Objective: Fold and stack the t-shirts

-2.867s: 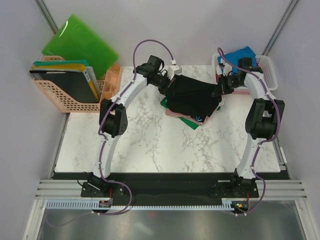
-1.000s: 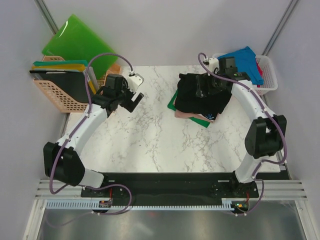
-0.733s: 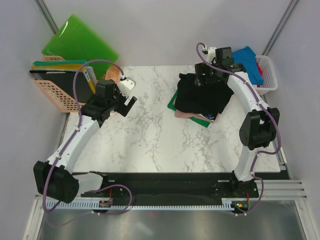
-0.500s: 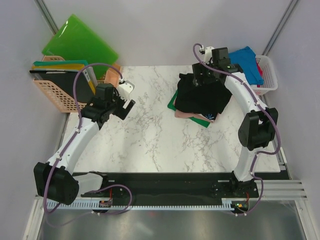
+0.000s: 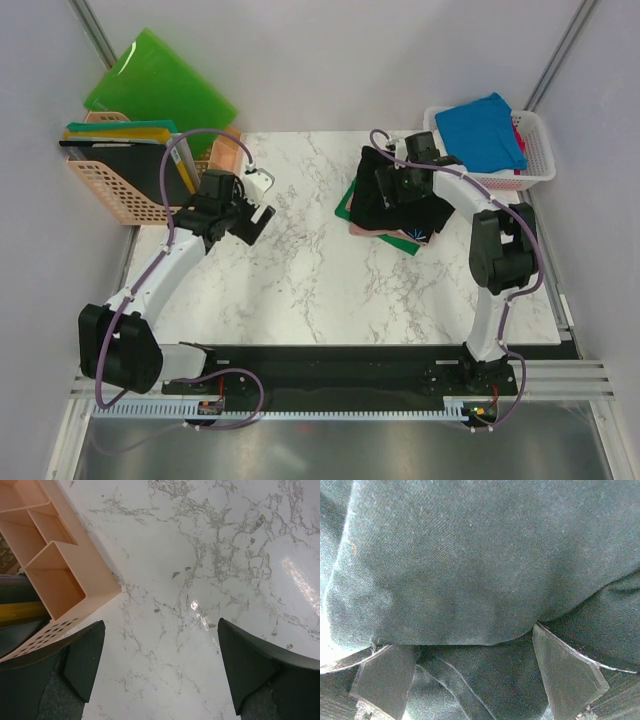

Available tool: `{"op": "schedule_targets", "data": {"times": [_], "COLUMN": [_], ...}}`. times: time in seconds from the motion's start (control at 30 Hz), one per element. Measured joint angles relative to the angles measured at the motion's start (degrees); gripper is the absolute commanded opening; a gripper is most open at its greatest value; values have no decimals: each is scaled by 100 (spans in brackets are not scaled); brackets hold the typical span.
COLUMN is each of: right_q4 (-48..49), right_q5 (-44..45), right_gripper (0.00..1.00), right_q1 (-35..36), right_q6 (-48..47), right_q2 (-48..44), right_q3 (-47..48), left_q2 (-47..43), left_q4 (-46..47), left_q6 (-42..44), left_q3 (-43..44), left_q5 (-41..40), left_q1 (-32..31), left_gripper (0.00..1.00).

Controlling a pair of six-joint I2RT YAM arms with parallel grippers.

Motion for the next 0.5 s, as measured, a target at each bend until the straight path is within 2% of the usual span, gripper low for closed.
{"op": "schedule_targets", "data": {"times": [0.2, 0.4, 0.5], "right_q4": [-127, -684, -695], "right_q5": [11, 39, 129], "right_gripper": [98, 98, 98], "right_q1": [2, 92, 160], "right_q6": [-2, -4, -52], "right_q2": [260, 1023, 1121], "right_q3": [337, 1447, 1550], "left_q2": [-13, -59, -114], "left_q4": [11, 2, -2], "left_q6": [0, 0, 0], "left_q3": [-28, -149, -153], "left_q5": [48, 101, 98], "left_q1": [0, 0, 0], "left_gripper": [100, 100, 100]}}
